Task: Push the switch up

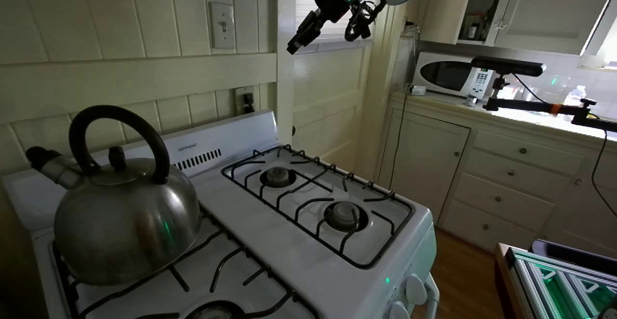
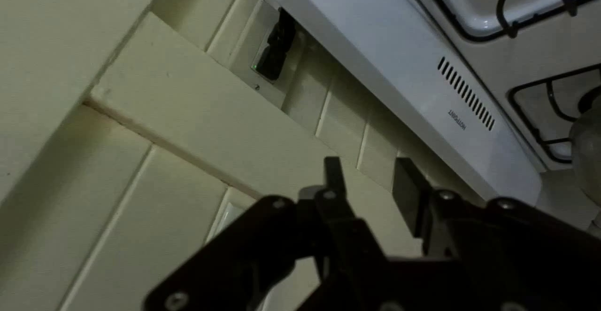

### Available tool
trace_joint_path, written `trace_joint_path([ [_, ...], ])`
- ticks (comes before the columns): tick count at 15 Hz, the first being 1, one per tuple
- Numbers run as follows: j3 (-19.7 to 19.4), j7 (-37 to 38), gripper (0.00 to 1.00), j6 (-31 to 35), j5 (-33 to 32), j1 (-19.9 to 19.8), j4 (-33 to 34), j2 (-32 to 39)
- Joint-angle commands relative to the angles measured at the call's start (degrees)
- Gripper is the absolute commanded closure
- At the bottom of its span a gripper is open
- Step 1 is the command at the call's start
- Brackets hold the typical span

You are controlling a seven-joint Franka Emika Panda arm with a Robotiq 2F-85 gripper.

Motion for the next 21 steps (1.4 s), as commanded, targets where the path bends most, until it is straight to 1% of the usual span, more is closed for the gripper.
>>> trace_joint_path([
  [1, -13.74, 4.5, 0.35, -2.67, -1.87, 12.51, -1.97, -2.95],
  [3, -20.65, 8.42, 0.2, -5.13, -4.84, 18.92, -3.66, -4.6],
  [6, -29.45, 13.68, 0.01, -11.51, -9.45, 27.18, -4.33, -6.35],
  [8, -34.31, 16.41, 0.0, -17.83, -12.43, 31.51, -3.76, -7.26],
  [9, -36.03, 16.97, 0.0, -22.57, -12.67, 33.09, -3.07, -7.47],
  [11, -38.41, 16.55, 0.0, -30.72, -10.95, 35.61, -2.0, -7.89],
  [12, -39.4, 16.94, 0.0, -33.65, -11.12, 36.67, -1.65, -8.02],
  [13, -40.12, 17.34, 0.0, -37.52, -9.91, 37.57, -1.02, -7.9],
  [16, -41.68, 21.5, 0.0, -44.51, -10.28, 39.82, 0.01, -7.87],
  [18, -42.09, 26.12, 0.0, -45.81, -10.84, 41.12, -0.23, -7.95],
  [21, -42.08, 33.05, 0.0, -44.56, -10.78, 42.82, -0.96, -8.15],
])
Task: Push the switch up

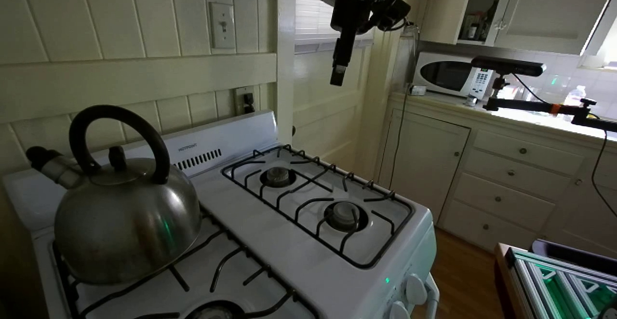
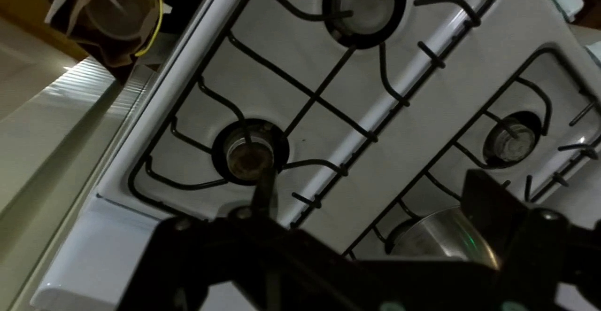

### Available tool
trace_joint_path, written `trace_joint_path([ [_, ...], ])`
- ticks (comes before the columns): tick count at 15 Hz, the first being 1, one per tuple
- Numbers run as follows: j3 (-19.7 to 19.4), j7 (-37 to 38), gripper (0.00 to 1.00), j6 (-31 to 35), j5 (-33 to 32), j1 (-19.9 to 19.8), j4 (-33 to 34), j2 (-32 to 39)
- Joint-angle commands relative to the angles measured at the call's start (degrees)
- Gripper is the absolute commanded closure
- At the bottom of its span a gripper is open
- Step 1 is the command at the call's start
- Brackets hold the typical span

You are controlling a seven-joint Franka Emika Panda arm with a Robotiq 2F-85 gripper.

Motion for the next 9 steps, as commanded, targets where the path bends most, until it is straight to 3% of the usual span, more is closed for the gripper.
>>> trace_joint_path([
  [1, -1.1, 8.16, 0.0, -0.33, -0.29, 2.84, -0.4, -0.59],
  [5, -0.74, 12.65, 0.0, 3.1, 0.97, 4.35, -1.36, -1.28],
  [9, -1.09, 11.66, 0.0, 1.7, 0.3, 4.57, 0.19, -0.16],
])
